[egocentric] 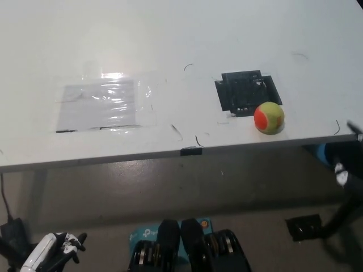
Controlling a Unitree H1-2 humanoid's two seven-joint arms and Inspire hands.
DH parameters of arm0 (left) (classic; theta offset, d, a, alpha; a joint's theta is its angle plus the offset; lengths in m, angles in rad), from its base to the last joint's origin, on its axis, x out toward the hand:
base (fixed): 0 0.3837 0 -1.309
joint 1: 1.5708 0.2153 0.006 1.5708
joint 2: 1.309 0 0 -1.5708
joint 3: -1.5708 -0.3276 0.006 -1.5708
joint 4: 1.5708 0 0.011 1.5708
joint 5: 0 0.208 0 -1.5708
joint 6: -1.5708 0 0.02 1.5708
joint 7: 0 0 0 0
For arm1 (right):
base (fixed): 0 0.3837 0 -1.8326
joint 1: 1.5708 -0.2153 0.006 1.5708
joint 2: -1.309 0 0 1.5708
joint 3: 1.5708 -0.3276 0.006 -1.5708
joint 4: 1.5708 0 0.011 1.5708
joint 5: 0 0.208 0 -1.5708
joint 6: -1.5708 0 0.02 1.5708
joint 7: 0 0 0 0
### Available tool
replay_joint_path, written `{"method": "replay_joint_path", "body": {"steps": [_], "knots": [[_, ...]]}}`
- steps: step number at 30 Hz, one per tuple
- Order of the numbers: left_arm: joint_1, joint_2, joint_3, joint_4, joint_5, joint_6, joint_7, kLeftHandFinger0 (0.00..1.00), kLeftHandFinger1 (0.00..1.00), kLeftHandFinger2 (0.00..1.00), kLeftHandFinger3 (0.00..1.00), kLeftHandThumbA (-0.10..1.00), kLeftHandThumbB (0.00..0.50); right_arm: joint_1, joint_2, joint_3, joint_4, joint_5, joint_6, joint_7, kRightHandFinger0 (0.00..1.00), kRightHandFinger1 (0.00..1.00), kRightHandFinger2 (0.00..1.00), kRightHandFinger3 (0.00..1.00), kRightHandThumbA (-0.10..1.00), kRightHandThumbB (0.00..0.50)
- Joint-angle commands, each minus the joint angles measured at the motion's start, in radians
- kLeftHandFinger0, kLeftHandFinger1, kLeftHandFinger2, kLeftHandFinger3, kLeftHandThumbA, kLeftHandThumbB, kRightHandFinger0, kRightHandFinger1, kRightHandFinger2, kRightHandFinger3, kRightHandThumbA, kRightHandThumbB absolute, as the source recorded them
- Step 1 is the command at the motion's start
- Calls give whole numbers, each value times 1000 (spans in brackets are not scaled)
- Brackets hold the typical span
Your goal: The robot uses right hand to squeeze a small tennis ball placed on the black area of the table
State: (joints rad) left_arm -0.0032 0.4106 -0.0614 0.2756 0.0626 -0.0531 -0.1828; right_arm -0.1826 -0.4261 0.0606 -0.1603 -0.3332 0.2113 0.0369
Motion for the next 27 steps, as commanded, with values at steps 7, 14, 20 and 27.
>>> {"method": "replay_joint_path", "body": {"steps": [7, 14, 20, 27], "knots": [[-11, 15, 2, -10, 24, -29, -9, 150, 113, 294, 386, 746, 464, -204, 5, 93, -145, -310, 259, 134, 1000, 1000, 1000, 1000, 813, 426], [-21, 14, 6, -2, 14, -44, -17, 97, 88, 263, 402, 725, 454, -352, 100, 114, -24, -337, 259, 112, 1000, 1000, 1000, 1000, 691, 459], [-23, 12, 7, -2, 16, -30, -17, 121, 99, 284, 375, 723, 465, -471, 150, 153, 201, -360, 194, 20, 1000, 1000, 1000, 1000, 673, 465], [-18, 18, 5, -3, 32, -32, -14, 111, 87, 268, 394, 735, 462, -563, 233, 156, 393, -324, 141, -45, 1000, 1000, 1000, 1000, 588, 427]]}}
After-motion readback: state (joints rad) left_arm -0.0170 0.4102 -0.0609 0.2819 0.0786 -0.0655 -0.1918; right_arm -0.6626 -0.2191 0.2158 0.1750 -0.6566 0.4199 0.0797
